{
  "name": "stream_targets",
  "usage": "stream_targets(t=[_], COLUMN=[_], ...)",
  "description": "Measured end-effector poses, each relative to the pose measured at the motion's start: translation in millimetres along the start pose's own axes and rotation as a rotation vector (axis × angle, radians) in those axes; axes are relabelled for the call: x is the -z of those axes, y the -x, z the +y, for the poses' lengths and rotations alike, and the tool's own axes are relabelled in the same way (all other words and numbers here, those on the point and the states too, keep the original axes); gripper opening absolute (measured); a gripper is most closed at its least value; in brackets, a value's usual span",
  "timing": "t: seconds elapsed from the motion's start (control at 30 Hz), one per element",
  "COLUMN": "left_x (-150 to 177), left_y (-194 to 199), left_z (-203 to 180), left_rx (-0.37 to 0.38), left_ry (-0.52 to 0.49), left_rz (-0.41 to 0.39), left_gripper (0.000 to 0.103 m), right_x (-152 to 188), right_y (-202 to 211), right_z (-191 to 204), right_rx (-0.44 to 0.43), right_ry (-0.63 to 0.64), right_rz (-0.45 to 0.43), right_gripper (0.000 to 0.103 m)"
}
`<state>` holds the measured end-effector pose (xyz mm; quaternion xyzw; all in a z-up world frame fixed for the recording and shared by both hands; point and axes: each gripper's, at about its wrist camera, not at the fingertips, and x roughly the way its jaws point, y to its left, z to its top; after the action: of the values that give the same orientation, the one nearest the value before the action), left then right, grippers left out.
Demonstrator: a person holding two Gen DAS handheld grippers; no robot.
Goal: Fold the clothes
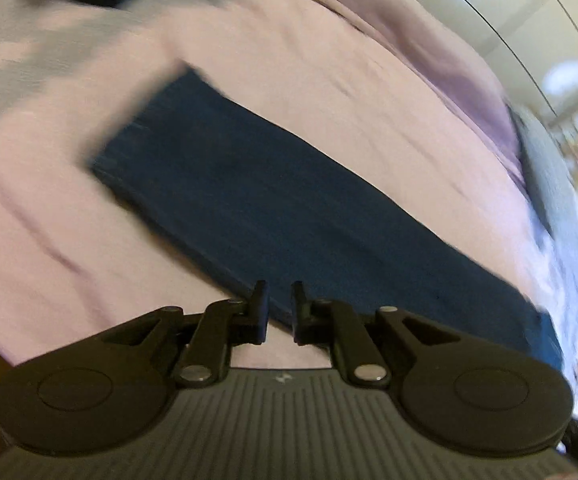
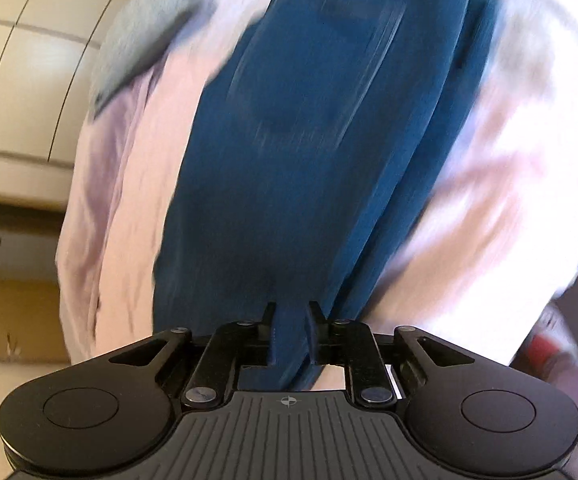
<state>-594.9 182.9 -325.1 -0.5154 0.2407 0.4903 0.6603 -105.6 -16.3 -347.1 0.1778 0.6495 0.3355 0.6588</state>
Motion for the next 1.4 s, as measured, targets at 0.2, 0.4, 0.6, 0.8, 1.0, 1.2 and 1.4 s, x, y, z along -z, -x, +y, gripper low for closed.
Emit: stream_targets(t=[0.2, 0.4, 0.6, 0.8, 1.0, 1.2, 1.4], left_x=[59.2, 91.7, 91.5, 79.7, 74.9, 73.9, 72.7], left_y=[-51.5, -74.9, -68.7, -74.9, -83.5, -92.1, -89.6], left_z=[-96.8, -148.9, -163.9, -164.5, -163.3, -156.6, -155.2], left_rx=[0.126, 0.131, 0.096, 0.072, 0.061, 0.034, 0.021], left_ry=[0.046, 0.037, 0.011, -0.031, -0.061, -0.062, -0.066], left_rz=[0.104, 0.134, 0.106, 0.097, 0.092, 0.106, 0.094], left_gripper=[0.012, 0.012, 0.014, 0.017, 0.017, 0.017, 0.017], right_x=[-70.5, -117.8, -132.9, -137.8, -122.0, -122.8, -139.4], right_y=[27.9, 42.1, 24.8, 24.5, 63.3, 34.2, 68.3], right_z=[-47.2, -78.7, -90.7, -93.5, -63.4, -80.9, -79.5], right_rx=[-0.021, -0.078, -0.055, -0.084, -0.016, 0.134, 0.103], right_ry=[-0.099, -0.171, -0.182, -0.179, 0.128, 0.117, 0.117], right_rz=[-0.024, -0.010, 0.020, -0.032, -0.146, -0.095, -0.190], right_gripper=[0.025, 0.025, 0.025, 0.025, 0.000, 0.001, 0.040])
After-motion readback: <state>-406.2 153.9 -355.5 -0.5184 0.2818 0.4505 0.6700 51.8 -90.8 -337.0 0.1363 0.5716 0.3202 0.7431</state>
